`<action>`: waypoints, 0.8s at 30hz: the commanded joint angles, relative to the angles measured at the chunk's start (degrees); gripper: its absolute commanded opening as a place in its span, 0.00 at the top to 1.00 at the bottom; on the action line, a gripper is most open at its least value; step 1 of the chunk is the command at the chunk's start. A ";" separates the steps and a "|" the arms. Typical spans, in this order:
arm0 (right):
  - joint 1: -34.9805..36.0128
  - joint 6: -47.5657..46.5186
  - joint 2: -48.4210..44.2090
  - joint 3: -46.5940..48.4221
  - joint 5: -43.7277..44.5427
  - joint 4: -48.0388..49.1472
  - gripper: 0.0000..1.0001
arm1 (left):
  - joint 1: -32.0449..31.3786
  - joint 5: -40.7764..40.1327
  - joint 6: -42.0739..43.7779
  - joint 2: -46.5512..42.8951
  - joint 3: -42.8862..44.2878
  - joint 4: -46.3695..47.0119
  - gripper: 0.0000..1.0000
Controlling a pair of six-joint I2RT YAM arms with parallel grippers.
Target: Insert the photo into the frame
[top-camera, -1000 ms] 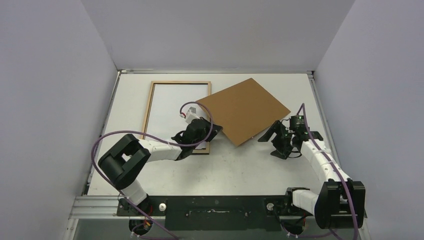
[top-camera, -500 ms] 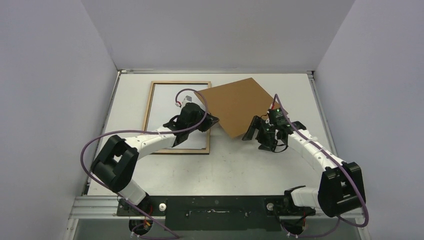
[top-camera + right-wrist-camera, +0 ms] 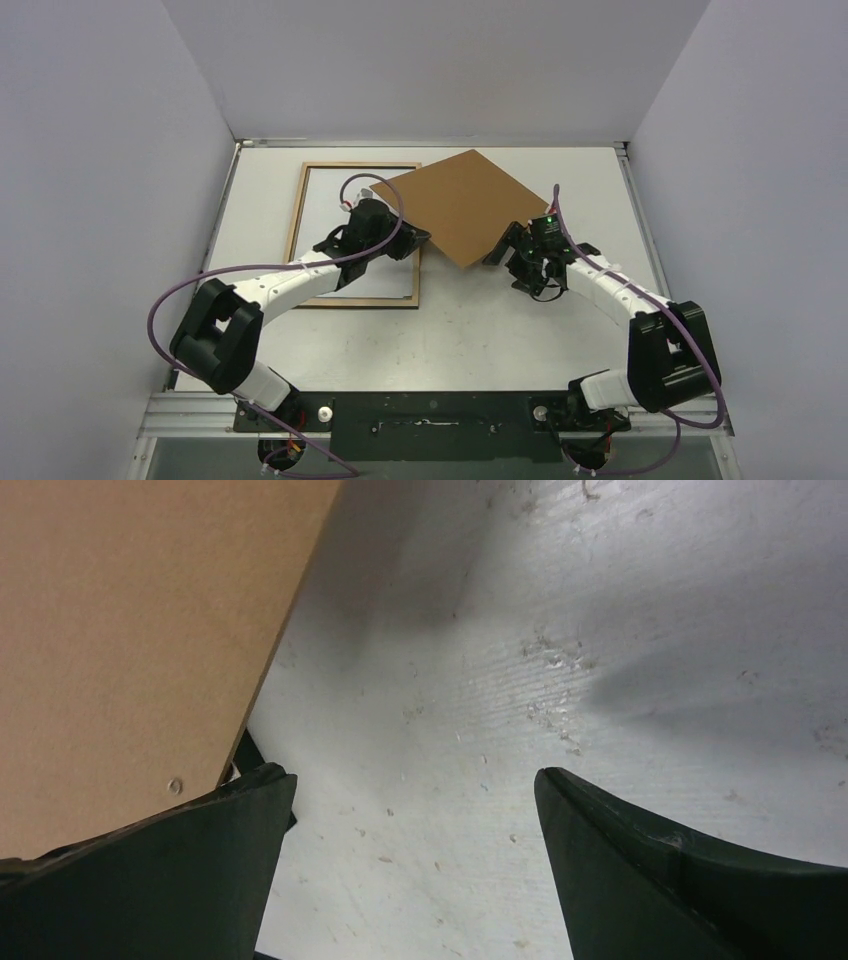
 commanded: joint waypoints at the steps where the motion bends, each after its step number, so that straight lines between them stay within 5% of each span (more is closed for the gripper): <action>1: 0.31 3.00 0.06 -0.68 4.69 6.02 0.05 | 0.59 3.76 -0.69 -3.47 1.90 -0.38 1.00; 14: -5.84 -0.44 1.87 2.10 3.96 4.77 0.06 | 2.99 9.78 3.58 -6.08 3.19 -6.29 1.00; 24: -5.70 -22.65 -13.37 -1.41 13.34 2.94 0.09 | 4.61 11.28 4.52 -5.11 7.69 -8.41 1.00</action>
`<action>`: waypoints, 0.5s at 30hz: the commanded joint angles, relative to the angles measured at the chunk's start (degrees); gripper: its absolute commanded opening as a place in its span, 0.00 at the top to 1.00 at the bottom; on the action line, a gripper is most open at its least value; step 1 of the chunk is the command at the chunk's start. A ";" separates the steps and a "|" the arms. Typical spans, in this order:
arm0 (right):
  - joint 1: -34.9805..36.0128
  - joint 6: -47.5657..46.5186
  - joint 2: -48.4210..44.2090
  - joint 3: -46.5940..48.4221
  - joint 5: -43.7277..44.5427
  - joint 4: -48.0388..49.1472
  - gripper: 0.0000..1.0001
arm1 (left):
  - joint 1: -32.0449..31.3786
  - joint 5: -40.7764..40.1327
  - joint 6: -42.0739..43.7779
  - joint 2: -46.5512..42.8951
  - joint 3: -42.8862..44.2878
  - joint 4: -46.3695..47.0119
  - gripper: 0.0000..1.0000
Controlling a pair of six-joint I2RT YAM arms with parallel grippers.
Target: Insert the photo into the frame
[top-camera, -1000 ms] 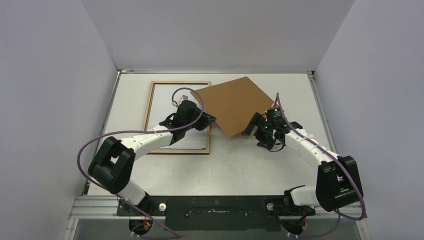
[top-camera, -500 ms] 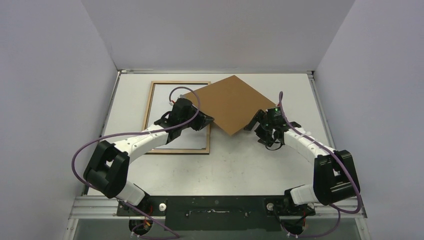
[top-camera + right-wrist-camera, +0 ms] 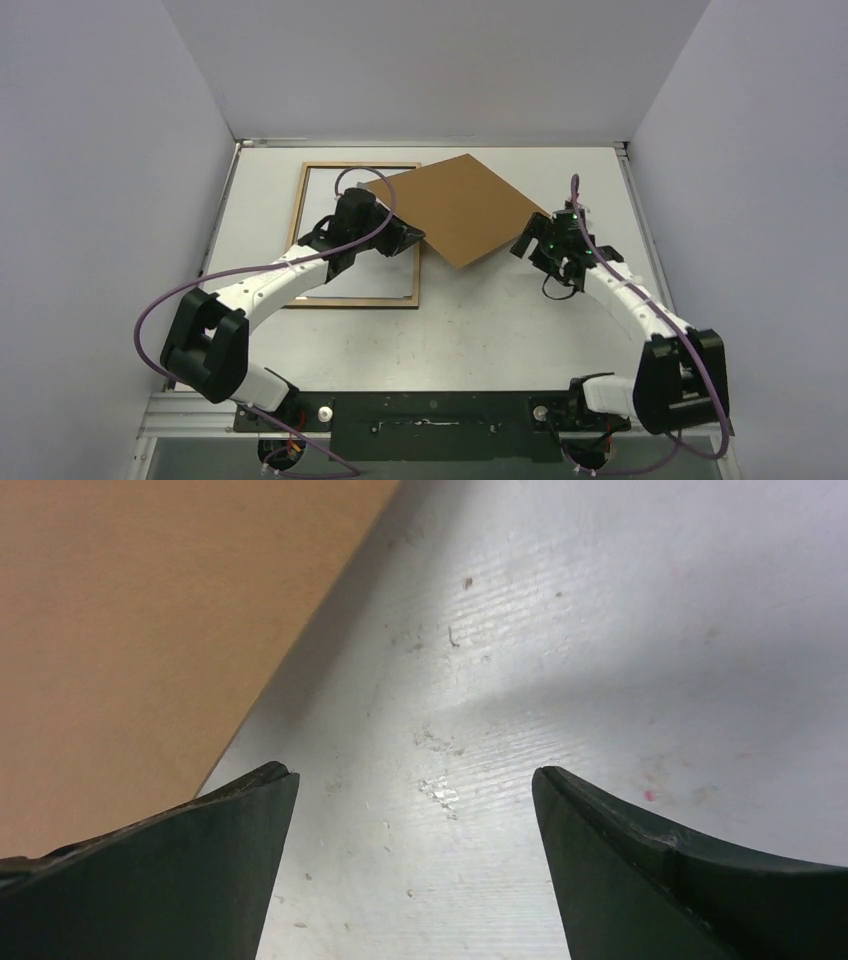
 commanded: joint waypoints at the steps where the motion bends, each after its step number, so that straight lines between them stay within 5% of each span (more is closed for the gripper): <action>1: 1.19 -15.76 -12.44 -2.58 5.16 3.42 0.09 | 0.90 2.69 2.44 -1.19 6.12 -0.97 1.00; 9: 6.60 -34.61 -27.24 -12.17 0.62 19.57 0.11 | 1.82 5.09 4.42 -0.33 11.79 -6.49 1.00; 15: 15.29 -52.37 -22.06 -8.68 5.39 19.37 0.13 | 2.08 5.84 5.95 -0.32 15.60 -10.28 1.00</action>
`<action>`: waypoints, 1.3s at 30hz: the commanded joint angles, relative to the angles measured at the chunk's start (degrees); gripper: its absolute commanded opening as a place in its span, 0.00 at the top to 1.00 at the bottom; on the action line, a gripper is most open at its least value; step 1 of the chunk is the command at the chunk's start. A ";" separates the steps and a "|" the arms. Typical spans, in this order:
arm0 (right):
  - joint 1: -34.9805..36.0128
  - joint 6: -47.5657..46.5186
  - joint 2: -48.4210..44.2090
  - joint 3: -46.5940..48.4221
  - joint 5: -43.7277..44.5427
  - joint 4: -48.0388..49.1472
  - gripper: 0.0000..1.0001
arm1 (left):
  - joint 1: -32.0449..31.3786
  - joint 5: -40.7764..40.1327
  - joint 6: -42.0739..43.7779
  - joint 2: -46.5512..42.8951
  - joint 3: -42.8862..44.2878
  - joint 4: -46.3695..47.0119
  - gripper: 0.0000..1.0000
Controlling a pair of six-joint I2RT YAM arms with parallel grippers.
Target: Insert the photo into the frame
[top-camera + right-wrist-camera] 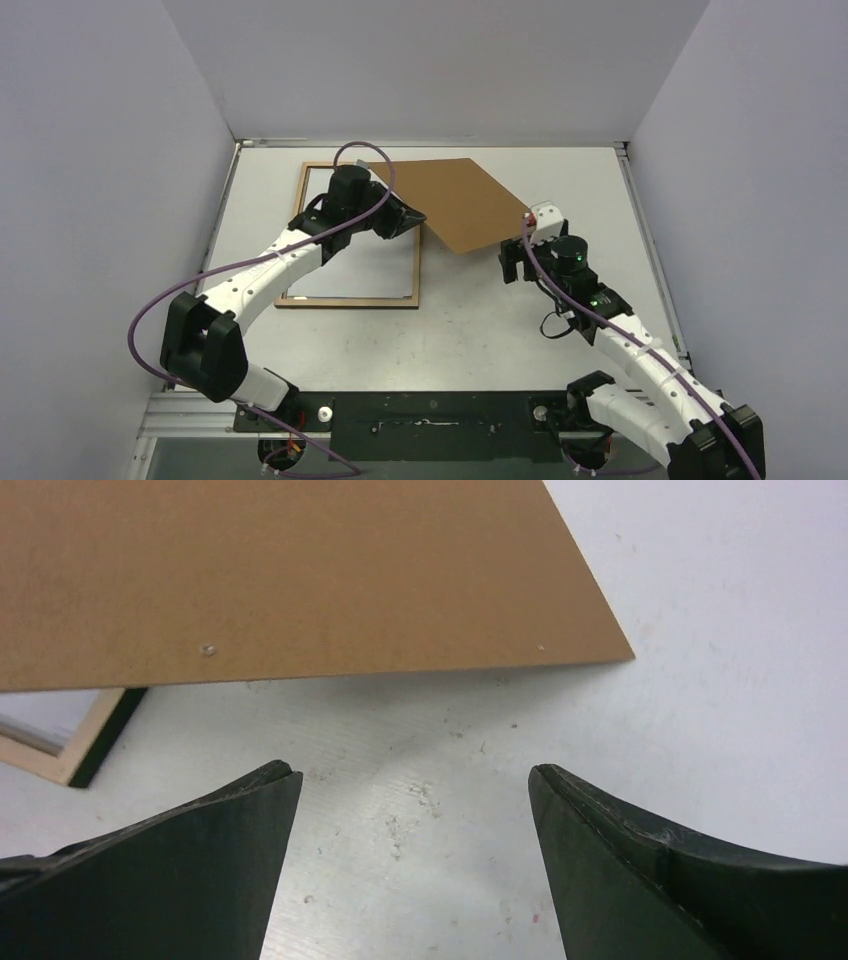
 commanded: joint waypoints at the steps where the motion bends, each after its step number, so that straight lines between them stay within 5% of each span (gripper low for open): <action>1: 5.80 -18.96 5.14 4.23 3.23 3.92 0.13 | 0.53 2.44 2.58 -0.47 5.39 -1.83 1.00; 10: 10.24 -31.02 12.51 7.19 3.01 3.93 0.17 | 2.30 3.81 2.98 -1.16 7.61 -3.08 1.00; 20: 11.74 -35.80 17.60 -0.91 8.35 24.62 0.22 | 2.57 5.40 1.75 -1.42 8.89 -3.55 1.00; 29: 11.83 -36.53 20.43 -1.99 6.26 31.56 0.67 | 3.06 5.56 1.00 -2.11 10.41 -4.39 1.00; 33: 11.83 -36.78 19.33 -0.65 6.59 29.00 0.97 | 3.26 6.02 1.59 -2.28 11.05 -3.67 1.00; 39: 12.00 -35.99 15.82 1.27 6.28 25.44 1.00 | 4.47 7.96 3.46 -1.42 14.83 -3.03 1.00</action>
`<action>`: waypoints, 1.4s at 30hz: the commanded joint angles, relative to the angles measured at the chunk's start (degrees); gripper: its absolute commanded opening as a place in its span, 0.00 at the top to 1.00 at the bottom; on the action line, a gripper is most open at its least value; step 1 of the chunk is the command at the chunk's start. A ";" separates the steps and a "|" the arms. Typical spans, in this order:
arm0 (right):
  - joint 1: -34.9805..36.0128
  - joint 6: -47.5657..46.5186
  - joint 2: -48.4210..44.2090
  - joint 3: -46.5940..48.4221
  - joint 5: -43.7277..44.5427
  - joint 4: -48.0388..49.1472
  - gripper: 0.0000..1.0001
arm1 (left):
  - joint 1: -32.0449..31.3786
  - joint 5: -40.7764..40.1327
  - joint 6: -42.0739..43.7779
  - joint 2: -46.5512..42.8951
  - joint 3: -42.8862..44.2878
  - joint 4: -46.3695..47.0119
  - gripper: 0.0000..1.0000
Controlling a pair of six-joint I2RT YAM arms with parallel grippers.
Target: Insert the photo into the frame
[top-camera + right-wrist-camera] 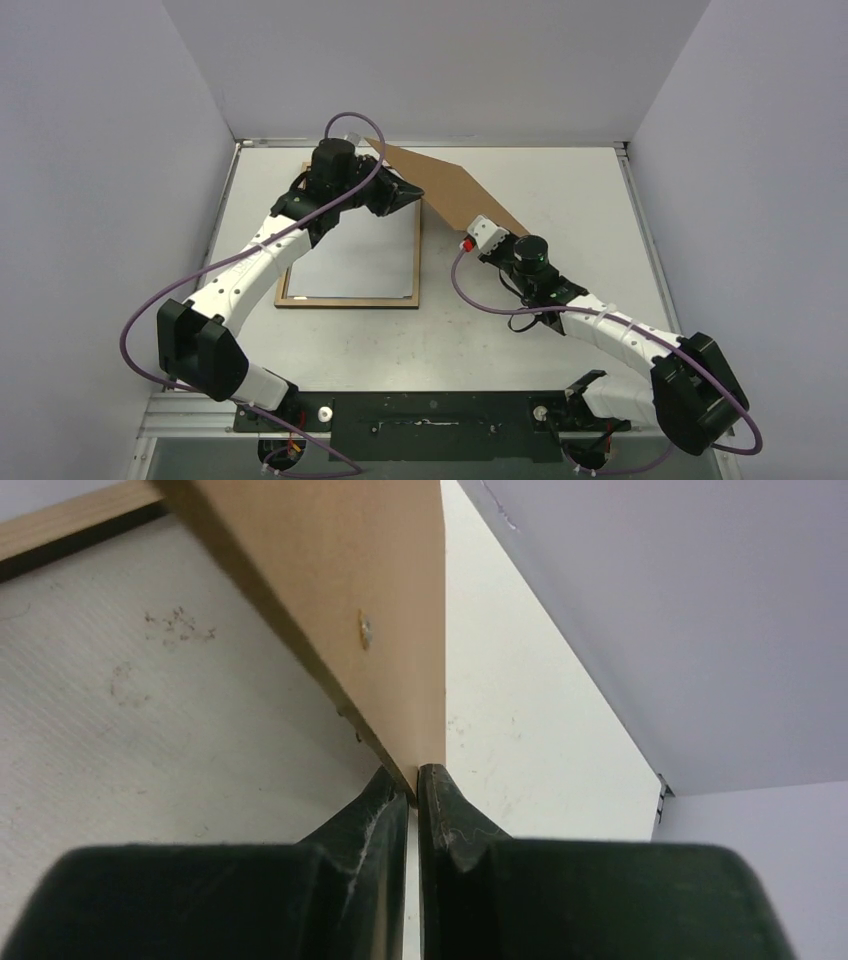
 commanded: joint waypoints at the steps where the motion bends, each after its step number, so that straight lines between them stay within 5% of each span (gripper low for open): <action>1: 0.21 4.53 -3.78 3.77 -1.82 -2.03 1.00 | 1.36 2.83 2.66 -1.11 5.61 3.44 1.00; 2: 0.27 4.74 -4.53 4.12 -2.10 -2.92 1.00 | 1.54 3.39 3.20 -0.82 6.77 3.54 0.97; 5: 0.16 6.67 -6.89 4.20 -3.44 -4.17 1.00 | 2.14 4.62 4.82 0.10 9.69 4.86 0.64; 15: -1.88 16.35 -8.74 5.82 -6.35 -3.52 1.00 | 3.13 4.35 12.26 -0.76 14.18 11.23 0.38; 22: -8.20 28.93 -8.56 12.85 -11.96 -6.96 1.00 | 5.55 5.83 16.34 -1.85 14.06 9.55 0.35; 42: -11.51 42.31 -9.22 28.20 -11.97 -24.14 1.00 | 9.93 9.53 25.31 9.11 11.43 10.91 0.32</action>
